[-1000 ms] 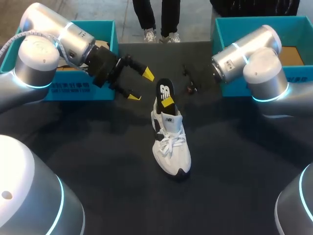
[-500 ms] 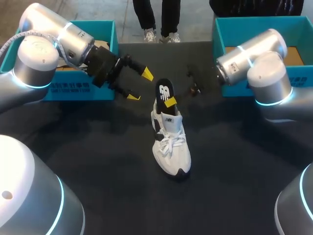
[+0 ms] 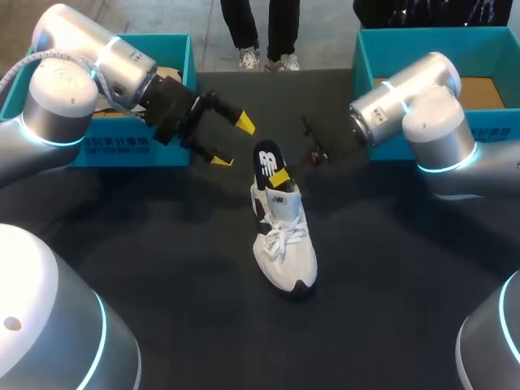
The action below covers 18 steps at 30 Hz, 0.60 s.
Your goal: Take the shoe out of the shoebox, open the shoe tongue, remove and reinsert the insole, then place the shoe into the shoebox
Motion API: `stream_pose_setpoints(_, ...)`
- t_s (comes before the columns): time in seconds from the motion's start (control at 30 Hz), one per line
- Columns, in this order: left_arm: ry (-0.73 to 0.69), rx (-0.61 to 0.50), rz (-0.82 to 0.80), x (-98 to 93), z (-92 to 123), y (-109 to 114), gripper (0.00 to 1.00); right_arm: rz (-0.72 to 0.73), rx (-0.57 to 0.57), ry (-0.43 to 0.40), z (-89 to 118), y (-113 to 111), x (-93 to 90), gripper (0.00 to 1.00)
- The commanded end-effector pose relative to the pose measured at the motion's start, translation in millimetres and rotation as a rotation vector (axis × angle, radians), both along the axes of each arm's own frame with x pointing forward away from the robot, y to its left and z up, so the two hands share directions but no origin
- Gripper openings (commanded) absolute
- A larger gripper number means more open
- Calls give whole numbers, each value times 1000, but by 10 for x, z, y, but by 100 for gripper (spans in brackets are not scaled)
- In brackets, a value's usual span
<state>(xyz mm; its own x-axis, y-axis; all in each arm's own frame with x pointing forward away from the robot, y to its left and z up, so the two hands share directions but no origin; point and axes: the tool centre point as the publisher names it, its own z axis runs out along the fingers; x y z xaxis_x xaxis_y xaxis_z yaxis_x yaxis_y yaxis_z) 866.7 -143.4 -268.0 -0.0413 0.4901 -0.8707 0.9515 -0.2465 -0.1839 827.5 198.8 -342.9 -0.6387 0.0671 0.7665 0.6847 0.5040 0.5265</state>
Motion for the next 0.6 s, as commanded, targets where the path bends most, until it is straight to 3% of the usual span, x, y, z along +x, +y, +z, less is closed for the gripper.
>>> stream_pose_setpoints(0.03,-1,3,-2,-2,4,-17,100,2,-4,9,-19,-6,-42,0)
stream_pose_setpoints(0.27,0,2,-5,-1,0,-33,100,12,-15,23,-40,-9,-84,0)
stream_pose_setpoints(0.33,0,2,-5,1,-1,-34,100,6,-15,10,-12,-9,-61,16)
stream_pose_setpoints(0.4,0,3,-6,3,-1,-35,100,1,-17,-4,18,-7,-34,20)
stream_pose_setpoints(0.6,0,3,-7,16,-8,-39,100,-12,-22,-42,126,-13,47,21)
